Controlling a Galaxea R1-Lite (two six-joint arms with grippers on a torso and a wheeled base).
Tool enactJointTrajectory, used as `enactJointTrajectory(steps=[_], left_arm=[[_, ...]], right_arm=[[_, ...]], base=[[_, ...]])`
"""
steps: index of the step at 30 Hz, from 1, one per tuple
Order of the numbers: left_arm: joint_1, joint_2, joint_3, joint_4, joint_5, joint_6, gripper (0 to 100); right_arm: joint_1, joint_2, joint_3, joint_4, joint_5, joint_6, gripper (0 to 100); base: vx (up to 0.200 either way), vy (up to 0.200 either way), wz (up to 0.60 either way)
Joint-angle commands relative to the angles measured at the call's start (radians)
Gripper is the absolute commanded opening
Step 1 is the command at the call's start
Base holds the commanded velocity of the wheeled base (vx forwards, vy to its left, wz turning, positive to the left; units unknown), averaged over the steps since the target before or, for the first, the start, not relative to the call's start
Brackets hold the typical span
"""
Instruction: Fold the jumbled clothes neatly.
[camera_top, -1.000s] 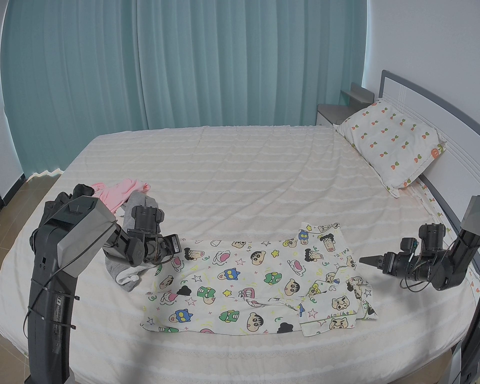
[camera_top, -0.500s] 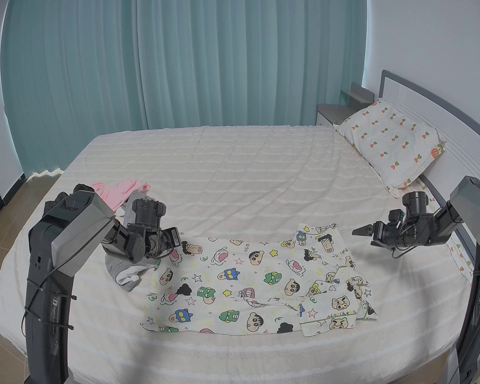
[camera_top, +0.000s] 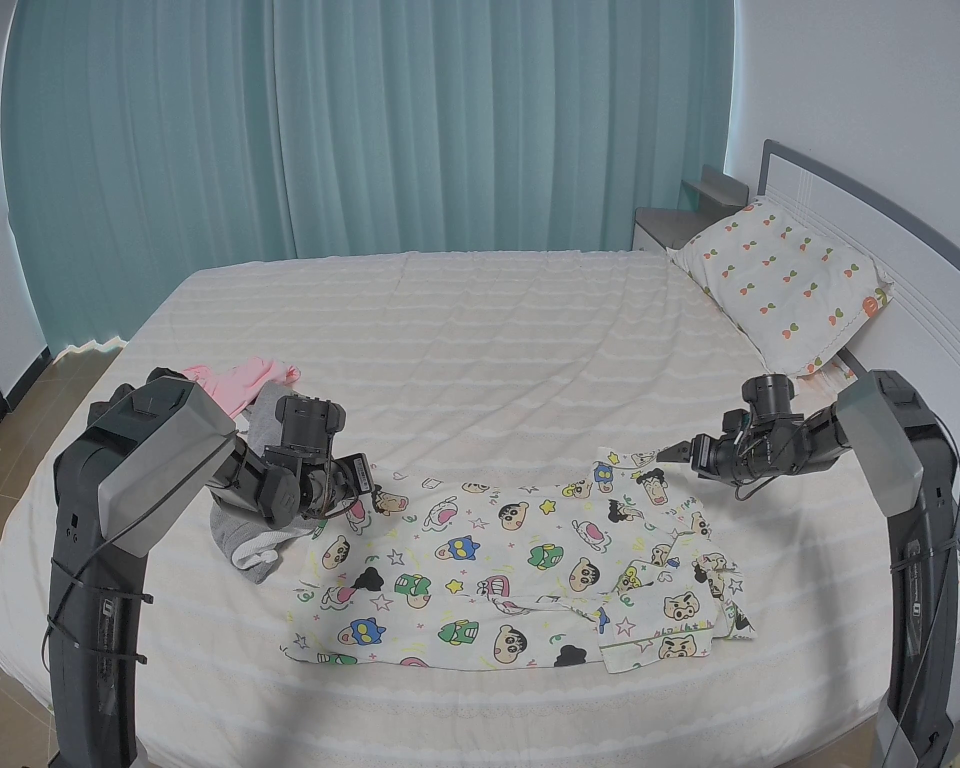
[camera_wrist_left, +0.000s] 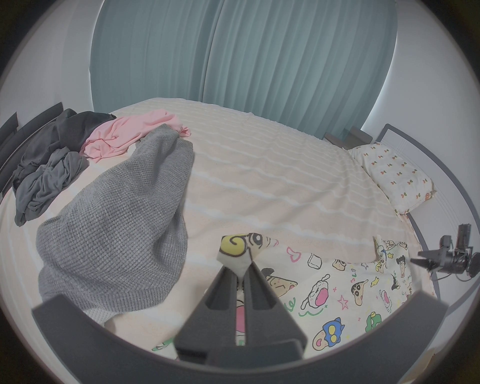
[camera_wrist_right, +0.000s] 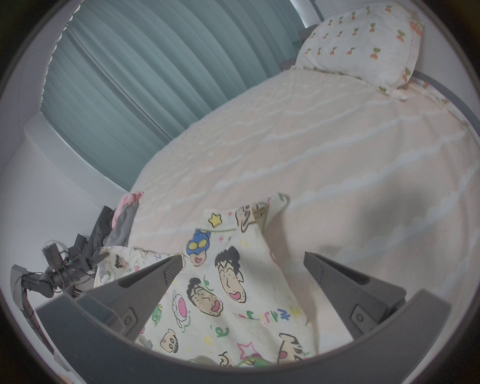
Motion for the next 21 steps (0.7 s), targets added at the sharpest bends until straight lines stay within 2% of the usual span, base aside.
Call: enactJointTrajectory(steps=[1,9,10,21], left_arm=[[-0.004,-0.028,0.041,-0.006,-0.001,-0.01,0],[-0.004,-0.041,0.093,-0.086,-0.001,-0.012,0],[-0.004,-0.041,0.095,-0.086,-0.001,-0.012,0],[-0.003,-0.041,0.098,-0.088,0.0,-0.009,0]], right_arm=[[0.016,0.128,-0.114,0.031,-0.009,-0.002,100],[0.046,0.165,-0.22,0.068,-0.009,-0.007,100],[0.046,0.169,-0.229,0.072,-0.01,-0.005,0],[0.012,0.131,-0.186,0.065,0.001,0.018,0]], base=[[0.0,0.0,0.0],[0.0,0.0,0.0],[0.0,0.0,0.0],[0.0,0.0,0.0]])
